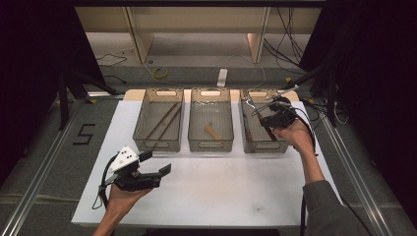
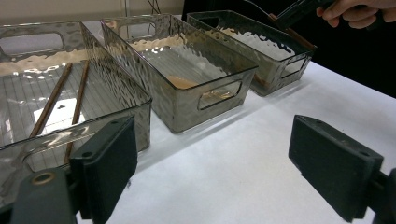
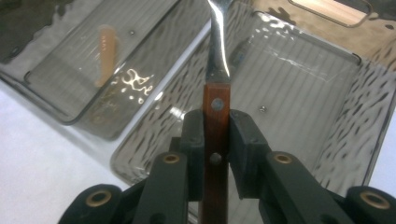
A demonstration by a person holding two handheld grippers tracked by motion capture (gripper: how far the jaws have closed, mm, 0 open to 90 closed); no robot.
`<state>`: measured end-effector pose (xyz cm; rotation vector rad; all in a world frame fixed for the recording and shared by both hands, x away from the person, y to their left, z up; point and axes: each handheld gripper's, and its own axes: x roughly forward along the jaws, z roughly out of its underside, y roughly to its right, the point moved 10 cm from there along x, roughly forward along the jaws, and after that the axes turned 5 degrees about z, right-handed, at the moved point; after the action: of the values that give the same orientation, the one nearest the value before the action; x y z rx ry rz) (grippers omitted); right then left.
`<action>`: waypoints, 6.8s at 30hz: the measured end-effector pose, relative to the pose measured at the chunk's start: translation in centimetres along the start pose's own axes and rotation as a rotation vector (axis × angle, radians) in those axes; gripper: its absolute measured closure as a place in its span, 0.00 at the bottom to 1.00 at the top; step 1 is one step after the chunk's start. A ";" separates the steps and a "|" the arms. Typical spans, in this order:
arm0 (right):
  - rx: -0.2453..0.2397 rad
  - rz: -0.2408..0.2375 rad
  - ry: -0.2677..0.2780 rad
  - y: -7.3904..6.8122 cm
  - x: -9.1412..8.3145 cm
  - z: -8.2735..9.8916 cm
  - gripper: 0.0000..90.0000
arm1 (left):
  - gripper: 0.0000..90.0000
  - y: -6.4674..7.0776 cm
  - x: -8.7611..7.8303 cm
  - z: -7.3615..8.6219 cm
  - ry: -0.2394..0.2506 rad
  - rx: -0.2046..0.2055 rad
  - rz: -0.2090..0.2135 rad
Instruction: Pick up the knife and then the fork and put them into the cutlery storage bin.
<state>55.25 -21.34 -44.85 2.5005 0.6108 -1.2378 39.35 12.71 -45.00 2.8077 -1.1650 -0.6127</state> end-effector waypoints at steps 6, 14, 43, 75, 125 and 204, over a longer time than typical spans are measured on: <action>0.036 0.006 -0.003 0.6 0.5 -0.1 0.86 | 0.17 0.0 0.0 0.0 0.000 0.001 -0.001; 0.066 0.018 -0.004 0.9 1.0 -0.4 0.86 | 0.17 -0.1 0.0 0.0 0.000 0.000 -0.001; 0.181 -0.030 -0.047 0.1 3.5 -0.9 0.73 | 0.17 0.0 -0.1 0.0 0.000 0.003 -0.004; 0.057 -0.042 0.084 -4.0 -0.7 0.0 0.46 | 0.17 0.0 -0.1 0.0 -0.002 0.003 0.000; 0.002 -0.206 0.369 -10.6 -5.0 4.8 0.30 | 0.17 0.3 0.2 0.0 -0.015 0.010 0.012; 0.025 -0.226 0.518 -11.9 -7.9 11.9 0.19 | 0.17 1.3 0.5 0.5 -0.042 -0.004 0.080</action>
<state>37.05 -17.97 -46.29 2.8468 1.0246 -0.6459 38.64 11.46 -45.41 2.7414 -1.2752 -0.6708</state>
